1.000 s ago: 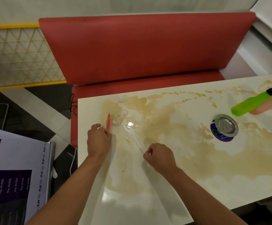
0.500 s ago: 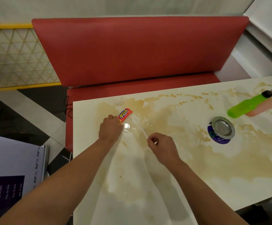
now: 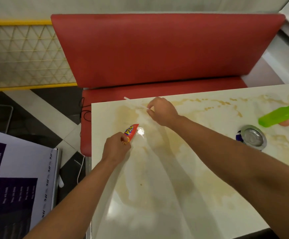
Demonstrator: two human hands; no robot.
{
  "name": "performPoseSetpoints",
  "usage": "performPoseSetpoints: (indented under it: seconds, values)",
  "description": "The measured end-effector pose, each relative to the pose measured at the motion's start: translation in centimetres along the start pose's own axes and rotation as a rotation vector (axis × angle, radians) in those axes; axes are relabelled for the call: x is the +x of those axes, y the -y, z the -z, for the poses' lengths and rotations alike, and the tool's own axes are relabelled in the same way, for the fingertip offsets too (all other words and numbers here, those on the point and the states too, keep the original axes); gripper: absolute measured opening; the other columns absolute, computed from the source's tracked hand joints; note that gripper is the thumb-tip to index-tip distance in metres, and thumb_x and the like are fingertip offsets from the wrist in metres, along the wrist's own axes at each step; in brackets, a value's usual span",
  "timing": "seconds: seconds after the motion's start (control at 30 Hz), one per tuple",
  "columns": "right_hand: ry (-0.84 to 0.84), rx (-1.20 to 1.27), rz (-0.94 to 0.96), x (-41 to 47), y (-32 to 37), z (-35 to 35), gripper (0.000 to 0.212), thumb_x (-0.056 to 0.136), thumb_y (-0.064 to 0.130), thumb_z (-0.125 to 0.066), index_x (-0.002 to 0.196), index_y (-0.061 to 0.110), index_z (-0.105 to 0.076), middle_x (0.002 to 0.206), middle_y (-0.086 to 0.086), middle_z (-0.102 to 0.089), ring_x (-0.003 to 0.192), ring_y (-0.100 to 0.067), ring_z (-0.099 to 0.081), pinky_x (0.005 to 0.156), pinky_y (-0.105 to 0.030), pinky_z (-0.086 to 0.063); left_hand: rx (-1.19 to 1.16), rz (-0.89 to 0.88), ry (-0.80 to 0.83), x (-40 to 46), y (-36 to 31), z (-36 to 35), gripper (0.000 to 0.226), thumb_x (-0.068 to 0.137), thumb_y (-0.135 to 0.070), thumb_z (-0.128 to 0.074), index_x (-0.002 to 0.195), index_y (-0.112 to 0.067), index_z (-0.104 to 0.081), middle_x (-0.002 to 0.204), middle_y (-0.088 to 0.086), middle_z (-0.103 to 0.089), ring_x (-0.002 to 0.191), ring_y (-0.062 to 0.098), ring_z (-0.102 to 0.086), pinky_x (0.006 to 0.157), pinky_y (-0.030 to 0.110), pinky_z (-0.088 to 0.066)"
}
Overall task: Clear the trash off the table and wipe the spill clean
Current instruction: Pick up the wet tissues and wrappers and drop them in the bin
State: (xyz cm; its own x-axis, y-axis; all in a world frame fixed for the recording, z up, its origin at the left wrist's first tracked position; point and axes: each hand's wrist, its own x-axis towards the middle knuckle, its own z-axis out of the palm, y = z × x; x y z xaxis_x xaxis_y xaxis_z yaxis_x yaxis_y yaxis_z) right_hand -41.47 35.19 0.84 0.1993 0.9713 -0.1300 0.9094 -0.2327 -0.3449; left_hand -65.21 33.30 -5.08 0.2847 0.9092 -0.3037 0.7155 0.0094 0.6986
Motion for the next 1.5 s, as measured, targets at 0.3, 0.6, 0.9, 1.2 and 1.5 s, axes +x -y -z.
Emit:
performPoseSetpoints:
  seconds: [0.3, 0.6, 0.9, 1.2, 1.5]
  values:
    - [0.21, -0.09, 0.068, 5.9, 2.1, -4.8, 0.022, 0.1, 0.03, -0.058, 0.111, 0.023, -0.075, 0.156, -0.004, -0.046, 0.133, -0.03, -0.051, 0.104, -0.037, -0.047, -0.24, 0.112, -0.111, -4.5, 1.0, 4.1, 0.013, 0.087, -0.018, -0.078, 0.091, -0.016, -0.065, 0.093, -0.015, -0.065, 0.074, -0.002, -0.064, 0.048, 0.006, -0.044]
    - [0.182, -0.053, 0.01, 0.8, 2.6, -6.2, 0.043, 0.095, 0.01, -0.055, 0.056, 0.021, -0.041, 0.068, -0.007, -0.042, 0.07, -0.029, -0.044, 0.066, -0.03, -0.037, -0.26, 0.103, -0.09, -6.1, 2.0, 5.1, 0.015, 0.086, -0.023, -0.08, 0.091, -0.018, -0.067, 0.095, -0.012, -0.068, 0.079, 0.002, -0.065, 0.059, 0.015, -0.048]
    - [-0.058, 0.483, -0.27, -12.4, -0.1, -3.3, 0.02, 0.095, 0.021, -0.07, 0.091, 0.003, -0.077, 0.088, -0.014, -0.071, 0.084, -0.025, -0.063, 0.083, -0.038, -0.049, -0.249, 0.067, 0.034, -7.0, -0.9, 4.9, 0.019, 0.086, -0.024, -0.08, 0.083, -0.014, -0.064, 0.092, 0.003, -0.072, 0.085, 0.029, -0.068, 0.074, 0.044, -0.059]
    - [-0.25, 0.735, -0.482, -24.3, -5.3, 4.5, 0.003, 0.091, 0.031, -0.076, 0.089, 0.029, -0.078, 0.084, 0.004, -0.072, 0.074, -0.007, -0.062, 0.075, -0.031, -0.054, -0.251, -0.086, 0.151, -8.0, -7.9, 3.3, 0.02, 0.084, -0.023, -0.082, 0.082, -0.015, -0.064, 0.084, 0.005, -0.073, 0.078, 0.028, -0.068, 0.064, 0.032, -0.053]
    - [-0.384, 0.77, -0.632, -34.6, -12.9, 10.8, 0.01, 0.093, 0.031, -0.074, 0.097, 0.023, -0.079, 0.076, 0.006, -0.069, 0.066, -0.001, -0.061, 0.068, -0.017, -0.052, -0.133, -0.273, 0.357, -11.1, -17.2, -2.4, 0.03, 0.086, -0.024, -0.08, 0.076, -0.013, -0.055, 0.057, -0.015, -0.061, 0.051, -0.001, -0.057, 0.052, 0.016, -0.042]
